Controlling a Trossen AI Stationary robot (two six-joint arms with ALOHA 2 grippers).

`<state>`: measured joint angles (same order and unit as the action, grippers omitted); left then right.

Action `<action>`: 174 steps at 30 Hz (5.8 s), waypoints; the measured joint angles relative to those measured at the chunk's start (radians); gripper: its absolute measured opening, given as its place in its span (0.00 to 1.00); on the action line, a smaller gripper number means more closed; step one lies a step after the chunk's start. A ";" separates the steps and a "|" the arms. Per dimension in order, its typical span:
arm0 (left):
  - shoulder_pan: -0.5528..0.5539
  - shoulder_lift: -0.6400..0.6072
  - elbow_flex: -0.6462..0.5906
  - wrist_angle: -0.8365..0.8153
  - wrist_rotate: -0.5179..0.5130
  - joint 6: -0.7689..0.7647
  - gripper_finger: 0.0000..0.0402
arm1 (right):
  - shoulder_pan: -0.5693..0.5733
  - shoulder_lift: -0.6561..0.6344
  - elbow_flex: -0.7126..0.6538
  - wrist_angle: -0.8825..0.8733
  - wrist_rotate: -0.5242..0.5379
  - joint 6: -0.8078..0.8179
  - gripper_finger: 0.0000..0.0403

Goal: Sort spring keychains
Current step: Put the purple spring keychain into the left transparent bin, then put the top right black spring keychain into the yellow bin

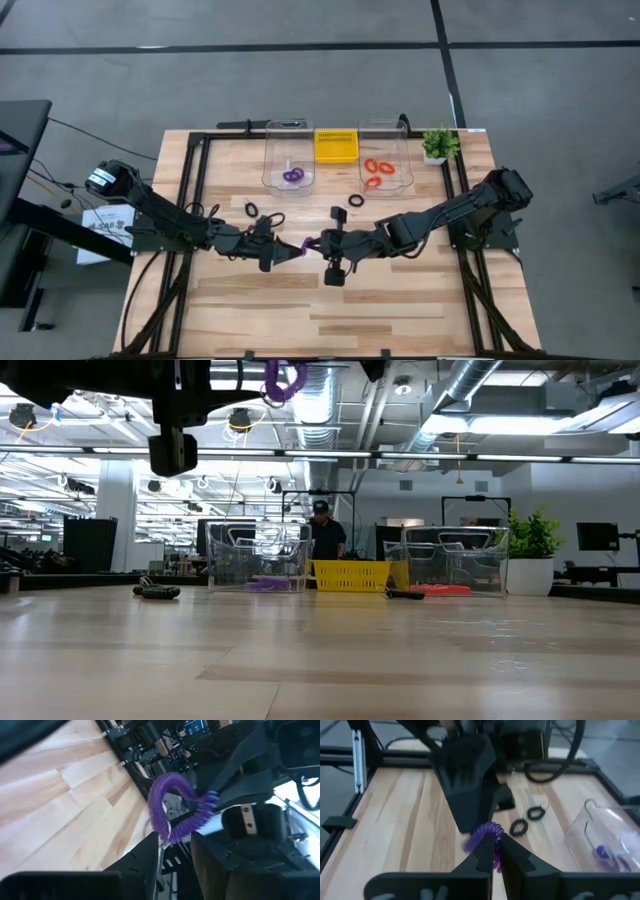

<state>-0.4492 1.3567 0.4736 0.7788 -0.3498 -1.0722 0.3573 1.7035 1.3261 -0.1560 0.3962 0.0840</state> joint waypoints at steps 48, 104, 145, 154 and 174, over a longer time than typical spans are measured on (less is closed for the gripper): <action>0.012 0.000 -0.001 0.144 0.063 0.313 0.28 | -0.028 0.019 -0.022 -0.012 -0.109 0.073 0.02; 0.074 0.000 0.000 0.104 -0.075 0.184 0.04 | -0.026 0.019 -0.023 0.019 -0.060 0.092 0.20; 0.686 -0.172 0.000 -0.110 -0.031 0.661 0.05 | -0.159 -0.147 -0.022 -0.434 0.304 0.214 0.65; 0.830 -0.162 -0.001 -0.315 0.156 0.721 0.13 | -0.267 -0.148 -0.022 -0.432 0.303 0.206 0.65; 0.737 -0.159 -0.001 -0.330 0.269 0.698 0.35 | -0.284 -0.062 -0.023 -0.344 0.166 0.263 0.65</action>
<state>0.2878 1.1976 0.4728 0.4488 -0.0812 -0.3744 0.0736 1.6417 1.3029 -0.4996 0.5619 0.3471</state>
